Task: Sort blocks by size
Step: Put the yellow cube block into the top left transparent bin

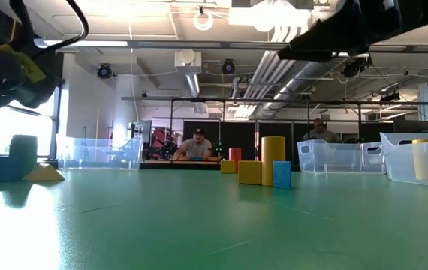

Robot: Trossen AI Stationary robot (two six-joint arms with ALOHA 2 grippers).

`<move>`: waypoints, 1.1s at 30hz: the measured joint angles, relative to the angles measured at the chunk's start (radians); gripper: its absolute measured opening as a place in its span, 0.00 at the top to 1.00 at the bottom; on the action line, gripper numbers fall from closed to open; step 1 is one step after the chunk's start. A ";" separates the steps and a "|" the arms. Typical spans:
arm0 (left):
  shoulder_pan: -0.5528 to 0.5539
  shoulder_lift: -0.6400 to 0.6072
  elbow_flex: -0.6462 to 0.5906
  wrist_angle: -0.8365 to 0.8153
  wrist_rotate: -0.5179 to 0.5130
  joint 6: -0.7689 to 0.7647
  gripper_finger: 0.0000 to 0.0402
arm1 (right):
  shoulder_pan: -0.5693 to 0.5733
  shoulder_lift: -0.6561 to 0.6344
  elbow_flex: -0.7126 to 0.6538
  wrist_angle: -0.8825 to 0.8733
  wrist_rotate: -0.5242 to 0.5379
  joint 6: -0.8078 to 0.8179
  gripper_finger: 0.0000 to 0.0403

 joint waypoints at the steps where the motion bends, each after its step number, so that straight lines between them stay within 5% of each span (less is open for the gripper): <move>1: 0.000 0.000 0.000 -0.001 0.000 0.004 0.26 | 0.000 0.000 -0.006 0.012 0.000 0.010 0.38; 17: 0.017 0.000 0.008 -0.012 -0.019 0.095 0.72 | 0.000 0.000 -0.026 0.049 0.000 0.014 0.38; 26: 0.060 0.001 0.139 -0.196 -0.048 0.228 0.68 | 0.000 0.000 -0.026 0.069 0.000 0.005 0.38; 33: 0.149 0.001 0.362 -0.476 -0.178 0.414 0.69 | 0.000 0.000 -0.026 0.073 0.000 0.005 0.38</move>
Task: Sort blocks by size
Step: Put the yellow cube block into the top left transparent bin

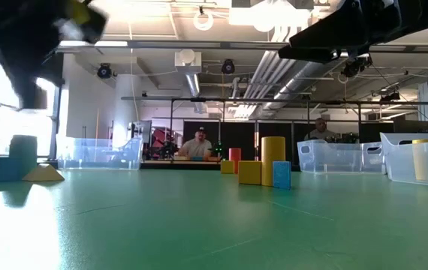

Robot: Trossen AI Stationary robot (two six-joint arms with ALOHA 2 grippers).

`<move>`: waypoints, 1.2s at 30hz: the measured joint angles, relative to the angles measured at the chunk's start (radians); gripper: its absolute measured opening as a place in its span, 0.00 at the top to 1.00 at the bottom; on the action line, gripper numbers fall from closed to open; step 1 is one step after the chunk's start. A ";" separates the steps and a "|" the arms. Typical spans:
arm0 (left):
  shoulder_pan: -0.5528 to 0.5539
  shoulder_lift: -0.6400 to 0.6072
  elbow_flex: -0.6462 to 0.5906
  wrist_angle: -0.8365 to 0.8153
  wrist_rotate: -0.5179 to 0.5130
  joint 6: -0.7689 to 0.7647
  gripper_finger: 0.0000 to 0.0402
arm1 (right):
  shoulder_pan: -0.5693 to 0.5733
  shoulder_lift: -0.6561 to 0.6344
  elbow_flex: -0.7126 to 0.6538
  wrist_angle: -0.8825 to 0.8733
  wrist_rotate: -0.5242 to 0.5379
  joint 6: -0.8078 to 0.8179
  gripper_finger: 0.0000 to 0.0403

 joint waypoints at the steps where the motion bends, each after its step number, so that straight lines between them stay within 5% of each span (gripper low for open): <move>1: 0.021 0.000 0.037 -0.035 -0.033 0.042 0.69 | 0.000 0.000 0.000 0.001 0.000 0.000 0.38; 7: 0.220 0.000 0.181 -0.178 -0.164 0.366 0.69 | 0.000 0.000 0.000 0.008 0.000 0.000 0.38; 18: 0.845 0.000 0.114 -0.083 -0.263 0.890 0.69 | -0.008 0.000 0.000 0.018 0.006 -0.007 0.38; 25: 1.218 0.000 -0.008 0.092 -0.068 1.067 0.69 | -0.008 0.000 0.000 0.027 0.006 0.001 0.38; 36: 1.411 0.000 -0.178 0.298 -0.040 1.139 0.69 | -0.008 0.000 0.000 0.040 0.007 0.008 0.38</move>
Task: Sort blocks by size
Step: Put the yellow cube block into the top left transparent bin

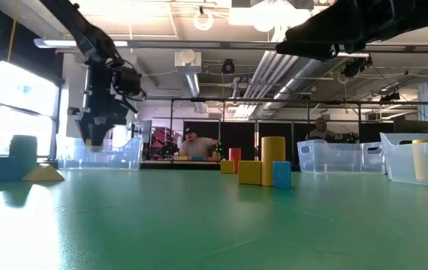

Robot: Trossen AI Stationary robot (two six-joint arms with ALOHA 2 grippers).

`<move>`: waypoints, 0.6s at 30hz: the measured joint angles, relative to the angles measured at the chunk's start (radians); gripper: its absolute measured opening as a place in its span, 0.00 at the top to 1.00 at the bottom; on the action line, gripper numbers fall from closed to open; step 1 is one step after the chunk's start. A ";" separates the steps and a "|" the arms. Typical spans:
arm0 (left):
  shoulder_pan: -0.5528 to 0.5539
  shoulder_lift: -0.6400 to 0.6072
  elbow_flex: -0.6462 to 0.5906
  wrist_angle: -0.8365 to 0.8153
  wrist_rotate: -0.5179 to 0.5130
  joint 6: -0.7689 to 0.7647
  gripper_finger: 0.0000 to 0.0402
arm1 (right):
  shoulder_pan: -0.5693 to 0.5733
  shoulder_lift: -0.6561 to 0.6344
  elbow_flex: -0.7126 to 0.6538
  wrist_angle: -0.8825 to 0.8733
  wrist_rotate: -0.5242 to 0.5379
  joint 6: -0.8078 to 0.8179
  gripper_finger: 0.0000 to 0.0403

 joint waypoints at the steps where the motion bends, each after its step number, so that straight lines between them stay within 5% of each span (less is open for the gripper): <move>1: 0.002 0.000 -0.009 0.013 0.000 0.000 0.69 | 0.000 0.000 0.000 0.004 0.000 0.000 0.38; 10: 0.006 0.000 -0.074 0.123 0.015 0.046 0.69 | 0.000 0.000 0.000 0.020 0.000 0.015 0.38; 18: 0.025 0.000 -0.092 0.169 0.029 0.064 0.56 | 0.000 0.000 0.000 0.029 0.000 0.030 0.38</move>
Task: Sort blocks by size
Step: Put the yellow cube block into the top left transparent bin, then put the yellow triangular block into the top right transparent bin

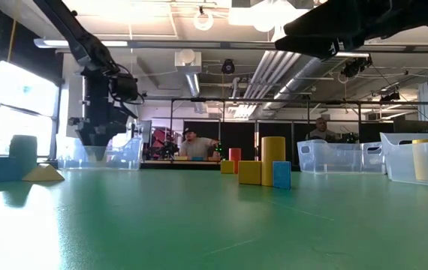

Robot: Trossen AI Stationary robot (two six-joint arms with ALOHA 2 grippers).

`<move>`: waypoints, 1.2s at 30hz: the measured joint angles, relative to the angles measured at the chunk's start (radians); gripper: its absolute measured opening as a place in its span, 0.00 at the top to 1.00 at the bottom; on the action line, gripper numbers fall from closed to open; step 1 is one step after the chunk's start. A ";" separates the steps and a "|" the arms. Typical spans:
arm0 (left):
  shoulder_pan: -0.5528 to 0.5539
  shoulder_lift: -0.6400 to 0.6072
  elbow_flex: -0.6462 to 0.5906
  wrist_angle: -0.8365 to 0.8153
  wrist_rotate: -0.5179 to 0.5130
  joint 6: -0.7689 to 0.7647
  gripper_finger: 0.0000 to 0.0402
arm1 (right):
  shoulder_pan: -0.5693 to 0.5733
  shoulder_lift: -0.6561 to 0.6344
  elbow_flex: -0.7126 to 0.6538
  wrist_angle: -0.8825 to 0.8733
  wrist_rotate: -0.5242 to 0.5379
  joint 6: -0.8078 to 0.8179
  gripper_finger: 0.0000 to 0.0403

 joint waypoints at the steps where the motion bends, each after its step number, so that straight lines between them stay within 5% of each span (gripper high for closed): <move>1: 0.003 0.000 0.000 0.000 0.000 0.001 0.54 | 0.000 0.000 0.000 0.003 0.000 -0.001 0.38; 8: -0.008 -0.003 0.103 -0.108 -0.001 0.033 0.47 | -0.002 0.000 0.000 0.005 0.000 -0.003 0.38; 13: -0.115 -0.064 0.196 -0.166 0.003 0.047 0.48 | -0.021 0.000 0.000 0.005 0.000 0.007 0.38; 21: -0.576 -0.218 0.210 -0.153 0.018 0.068 0.51 | -0.033 0.000 0.000 0.016 0.000 -0.003 0.38; 28: -1.007 -0.175 0.211 -0.022 0.007 -0.072 0.52 | -0.033 0.000 0.000 0.030 0.000 -0.022 0.38; 33: -1.148 -0.068 0.211 -0.058 0.043 -0.303 0.53 | -0.033 0.000 0.000 0.035 0.000 -0.025 0.38; 36: -1.185 0.015 0.211 -0.096 0.164 -0.342 0.53 | -0.033 0.000 0.000 0.035 0.000 -0.028 0.38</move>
